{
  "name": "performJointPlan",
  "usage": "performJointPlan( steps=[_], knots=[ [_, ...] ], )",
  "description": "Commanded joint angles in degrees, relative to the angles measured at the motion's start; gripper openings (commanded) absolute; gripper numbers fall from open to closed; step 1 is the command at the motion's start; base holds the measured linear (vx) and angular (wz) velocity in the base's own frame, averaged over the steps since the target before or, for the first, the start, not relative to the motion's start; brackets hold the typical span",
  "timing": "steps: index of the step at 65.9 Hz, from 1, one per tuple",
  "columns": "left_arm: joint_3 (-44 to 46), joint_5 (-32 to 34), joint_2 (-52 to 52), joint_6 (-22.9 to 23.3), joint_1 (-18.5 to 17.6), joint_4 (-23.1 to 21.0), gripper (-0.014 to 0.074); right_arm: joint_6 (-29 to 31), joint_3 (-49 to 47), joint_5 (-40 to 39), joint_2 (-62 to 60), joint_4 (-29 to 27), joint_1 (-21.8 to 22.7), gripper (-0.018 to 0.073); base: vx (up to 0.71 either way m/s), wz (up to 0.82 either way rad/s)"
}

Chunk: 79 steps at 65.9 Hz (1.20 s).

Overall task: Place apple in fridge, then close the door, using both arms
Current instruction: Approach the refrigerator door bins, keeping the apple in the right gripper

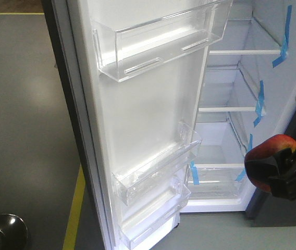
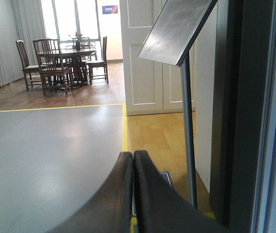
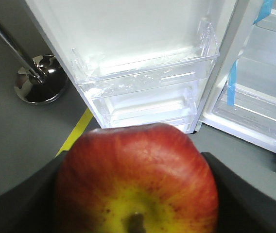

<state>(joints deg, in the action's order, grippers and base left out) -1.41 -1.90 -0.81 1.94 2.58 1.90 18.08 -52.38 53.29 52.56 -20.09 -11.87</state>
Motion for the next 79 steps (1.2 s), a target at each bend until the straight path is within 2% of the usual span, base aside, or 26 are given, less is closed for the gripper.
performJointPlan(
  steps=[1, 79],
  knots=[
    [-1.42, 4.02, -0.06, 0.41, 0.21, -0.12, -0.0006, 0.59, -1.58, -3.19, -0.50, -1.11, 0.09, 0.0143, 0.08, -0.02],
    [-1.42, 4.02, -0.06, 0.41, 0.21, -0.12, -0.0006, 0.59, -1.58, -3.19, -0.50, -1.11, 0.09, 0.0143, 0.04, -0.01]
  ],
)
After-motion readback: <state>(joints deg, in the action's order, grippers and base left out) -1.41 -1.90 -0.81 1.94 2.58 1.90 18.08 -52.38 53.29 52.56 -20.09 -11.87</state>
